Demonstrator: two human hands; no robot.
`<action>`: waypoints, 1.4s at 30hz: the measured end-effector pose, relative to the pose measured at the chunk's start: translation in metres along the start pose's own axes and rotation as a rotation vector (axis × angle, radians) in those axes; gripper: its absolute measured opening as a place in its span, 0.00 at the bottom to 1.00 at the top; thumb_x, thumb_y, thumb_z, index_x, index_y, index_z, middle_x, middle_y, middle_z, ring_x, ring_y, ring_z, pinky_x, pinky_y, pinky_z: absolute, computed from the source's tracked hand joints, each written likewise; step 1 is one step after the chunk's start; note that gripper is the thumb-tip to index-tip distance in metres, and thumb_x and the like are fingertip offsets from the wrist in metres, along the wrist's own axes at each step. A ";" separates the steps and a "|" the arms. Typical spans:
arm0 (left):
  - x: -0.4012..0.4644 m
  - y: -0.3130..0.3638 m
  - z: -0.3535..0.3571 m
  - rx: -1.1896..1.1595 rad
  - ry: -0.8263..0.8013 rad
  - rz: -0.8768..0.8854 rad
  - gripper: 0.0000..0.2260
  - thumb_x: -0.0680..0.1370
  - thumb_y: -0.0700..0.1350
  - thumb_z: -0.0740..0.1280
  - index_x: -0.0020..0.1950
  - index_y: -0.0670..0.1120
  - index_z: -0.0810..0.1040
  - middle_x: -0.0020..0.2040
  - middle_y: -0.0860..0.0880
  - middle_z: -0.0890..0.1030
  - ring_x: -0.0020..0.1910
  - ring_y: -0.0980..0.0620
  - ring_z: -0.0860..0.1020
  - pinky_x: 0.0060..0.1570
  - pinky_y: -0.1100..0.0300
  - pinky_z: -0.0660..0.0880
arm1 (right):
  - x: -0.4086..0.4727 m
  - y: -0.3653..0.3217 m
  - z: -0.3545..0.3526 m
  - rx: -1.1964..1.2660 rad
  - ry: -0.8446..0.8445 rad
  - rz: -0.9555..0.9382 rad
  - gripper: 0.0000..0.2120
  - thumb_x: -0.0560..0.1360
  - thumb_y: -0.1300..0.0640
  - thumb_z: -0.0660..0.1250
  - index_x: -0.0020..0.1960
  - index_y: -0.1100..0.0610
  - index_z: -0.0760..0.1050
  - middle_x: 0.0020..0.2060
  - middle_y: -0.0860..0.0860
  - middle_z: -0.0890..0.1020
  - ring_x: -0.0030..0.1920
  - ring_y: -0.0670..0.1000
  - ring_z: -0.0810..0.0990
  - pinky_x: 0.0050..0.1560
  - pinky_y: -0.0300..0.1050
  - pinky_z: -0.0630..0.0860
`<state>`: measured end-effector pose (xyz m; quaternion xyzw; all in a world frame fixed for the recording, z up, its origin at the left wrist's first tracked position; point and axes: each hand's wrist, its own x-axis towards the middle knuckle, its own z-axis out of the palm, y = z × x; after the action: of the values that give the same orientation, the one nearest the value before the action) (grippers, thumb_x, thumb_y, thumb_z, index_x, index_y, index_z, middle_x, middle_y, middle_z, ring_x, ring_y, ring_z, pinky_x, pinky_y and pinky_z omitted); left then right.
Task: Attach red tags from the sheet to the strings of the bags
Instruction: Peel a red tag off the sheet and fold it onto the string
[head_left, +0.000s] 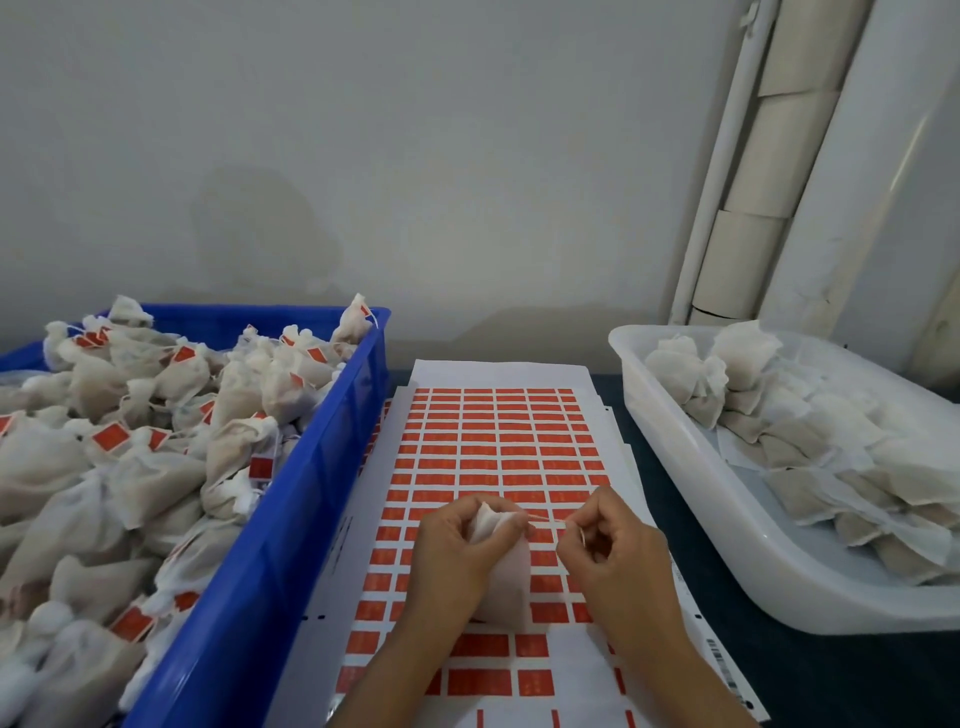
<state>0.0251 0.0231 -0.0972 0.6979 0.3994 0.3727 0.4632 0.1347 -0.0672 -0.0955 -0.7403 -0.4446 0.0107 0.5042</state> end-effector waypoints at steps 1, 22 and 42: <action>0.000 0.000 0.000 0.007 0.012 -0.007 0.05 0.70 0.53 0.72 0.40 0.57 0.77 0.40 0.65 0.77 0.41 0.58 0.77 0.34 0.74 0.67 | 0.001 0.002 0.000 -0.013 0.013 0.019 0.11 0.72 0.59 0.68 0.36 0.49 0.69 0.27 0.42 0.75 0.34 0.40 0.77 0.33 0.29 0.71; 0.002 -0.007 -0.001 -0.080 0.023 -0.006 0.05 0.69 0.52 0.73 0.41 0.56 0.78 0.37 0.68 0.78 0.39 0.63 0.78 0.26 0.77 0.68 | 0.007 0.006 -0.008 0.091 0.023 0.127 0.05 0.76 0.51 0.65 0.50 0.44 0.69 0.49 0.39 0.78 0.48 0.44 0.80 0.54 0.45 0.78; -0.002 -0.005 0.004 -0.082 -0.148 0.134 0.06 0.70 0.50 0.72 0.43 0.56 0.77 0.40 0.61 0.79 0.42 0.61 0.79 0.35 0.75 0.73 | -0.001 0.007 0.000 -0.179 -0.182 -0.184 0.10 0.73 0.51 0.67 0.42 0.40 0.67 0.39 0.32 0.72 0.43 0.40 0.76 0.48 0.27 0.68</action>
<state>0.0270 0.0209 -0.1036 0.7290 0.3011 0.3664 0.4936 0.1384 -0.0685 -0.1016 -0.7343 -0.5537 -0.0079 0.3926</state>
